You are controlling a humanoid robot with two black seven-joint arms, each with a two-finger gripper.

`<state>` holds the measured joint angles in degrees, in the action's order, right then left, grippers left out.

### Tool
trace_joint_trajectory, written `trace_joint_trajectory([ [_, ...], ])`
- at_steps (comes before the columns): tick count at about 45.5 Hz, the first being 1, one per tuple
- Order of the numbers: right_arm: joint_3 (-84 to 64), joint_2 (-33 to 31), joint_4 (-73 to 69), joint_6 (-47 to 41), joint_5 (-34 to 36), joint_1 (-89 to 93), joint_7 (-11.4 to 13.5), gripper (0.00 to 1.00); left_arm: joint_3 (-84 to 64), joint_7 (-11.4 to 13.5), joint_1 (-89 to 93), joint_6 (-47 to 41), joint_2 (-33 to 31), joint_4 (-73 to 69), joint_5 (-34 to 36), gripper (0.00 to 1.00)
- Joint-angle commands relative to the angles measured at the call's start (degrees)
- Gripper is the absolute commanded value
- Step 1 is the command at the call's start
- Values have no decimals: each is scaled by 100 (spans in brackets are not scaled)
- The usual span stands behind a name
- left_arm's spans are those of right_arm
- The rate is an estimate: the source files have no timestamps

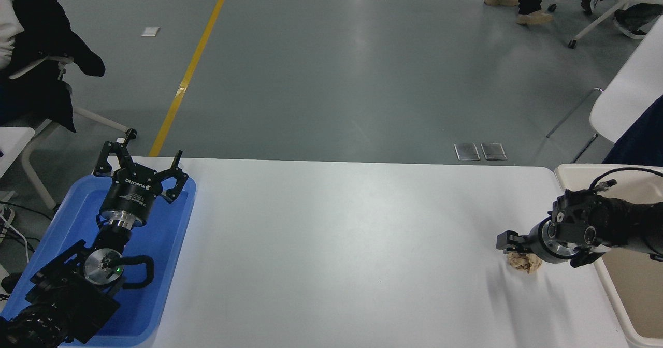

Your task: Pick up paper ball place in dustbin

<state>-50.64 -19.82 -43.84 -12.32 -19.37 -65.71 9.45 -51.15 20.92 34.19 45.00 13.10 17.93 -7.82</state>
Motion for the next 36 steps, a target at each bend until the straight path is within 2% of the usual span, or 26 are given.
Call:
trace_joint_trajectory([
  [1,221,92,192,98,-14,251,-4,100,0,0,0,0,0,0,0,100],
  [5,282,101,210,124,-32,278,-4,99,0,0,0,0,0,0,0,100],
  [7,300,101,210,124,-23,304,5,93,0,0,0,0,0,0,0,100],
  [13,458,83,210,168,3,365,22,56,0,0,0,0,0,0,0,100],
  [21,484,48,210,238,100,374,40,21,0,0,0,0,0,0,0,100],
  [24,484,48,175,212,100,383,40,0,0,0,0,0,0,0,0,100],
  [32,484,4,34,142,91,339,49,0,0,0,0,0,0,0,0,100],
  [36,467,-215,-290,142,100,225,49,0,0,0,0,0,0,0,0,100],
])
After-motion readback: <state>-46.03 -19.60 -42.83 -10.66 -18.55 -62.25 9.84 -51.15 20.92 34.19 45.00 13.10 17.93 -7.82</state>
